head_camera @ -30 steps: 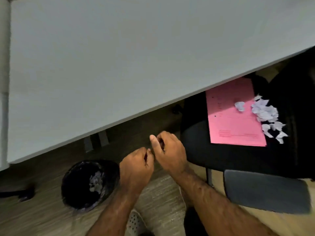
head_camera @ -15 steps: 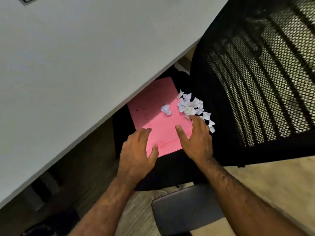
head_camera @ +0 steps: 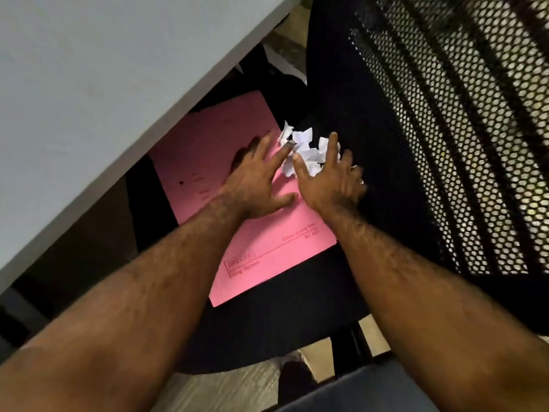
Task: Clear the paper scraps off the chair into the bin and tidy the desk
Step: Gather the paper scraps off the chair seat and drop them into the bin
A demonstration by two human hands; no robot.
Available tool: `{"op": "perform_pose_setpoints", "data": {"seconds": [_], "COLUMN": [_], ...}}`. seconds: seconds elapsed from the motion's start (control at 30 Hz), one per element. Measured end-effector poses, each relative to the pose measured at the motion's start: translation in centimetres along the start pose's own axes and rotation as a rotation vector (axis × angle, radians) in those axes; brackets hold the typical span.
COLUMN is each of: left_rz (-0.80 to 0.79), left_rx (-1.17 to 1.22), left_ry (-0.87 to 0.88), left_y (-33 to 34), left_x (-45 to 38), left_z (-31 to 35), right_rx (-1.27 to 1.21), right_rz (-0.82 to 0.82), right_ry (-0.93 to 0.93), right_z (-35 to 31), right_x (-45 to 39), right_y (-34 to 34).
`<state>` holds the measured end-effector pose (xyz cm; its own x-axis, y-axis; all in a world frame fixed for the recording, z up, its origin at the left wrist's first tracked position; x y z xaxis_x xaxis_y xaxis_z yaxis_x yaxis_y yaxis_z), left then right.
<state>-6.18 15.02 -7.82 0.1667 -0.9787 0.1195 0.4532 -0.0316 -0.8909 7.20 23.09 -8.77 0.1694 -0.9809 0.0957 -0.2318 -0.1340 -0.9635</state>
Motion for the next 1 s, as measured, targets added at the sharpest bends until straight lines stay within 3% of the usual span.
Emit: {"op": "perform_pose_setpoints", "data": {"seconds": [0.13,0.3,0.43,0.53,0.67,0.83,1.0], "left_rz": [0.048,0.273,0.351,0.325,0.38,0.663,0.786], "left_rx": [-0.122,-0.236,-0.237,-0.207,-0.142,0.029,0.166], "left_ry": [0.088,0.174,0.145,0.087,0.075,-0.082,-0.234], "left_y": [1.8,1.6,1.2,1.2,0.7,-2.1,-4.8], "left_x": [-1.4,-1.4,-1.2,-0.9,-0.3,3.5,9.1], "left_z": [-0.4,0.3,0.5,0.7,0.2,-1.6,-3.5], "right_rx": [0.116,0.116,0.088,0.028,-0.115,-0.464,-0.711], "right_rz": [0.059,0.256,0.287,0.328,0.398,0.4,0.259], "right_ry": [-0.063,-0.162,-0.207,-0.25,-0.286,-0.24,-0.147], "right_z": [-0.2,-0.3,-0.6,-0.7,-0.9,-2.9,-5.9], "right_x": [-1.0,-0.5,0.1,0.4,0.3,0.8,3.1], "right_y": [1.2,1.2,1.6,1.4,0.4,-2.8,-4.7]}}
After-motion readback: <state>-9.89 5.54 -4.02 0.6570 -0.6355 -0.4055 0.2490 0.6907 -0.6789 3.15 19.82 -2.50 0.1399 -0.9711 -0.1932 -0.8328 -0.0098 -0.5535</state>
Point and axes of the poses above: each hand's wrist, its own x-axis away from the middle knuckle, its own y-axis out of the palm, z = x × y, the point moved 6 cm from there along -x, towards the middle knuckle, and after that the axes turned 4 degrees about z, right-handed, at the moved point
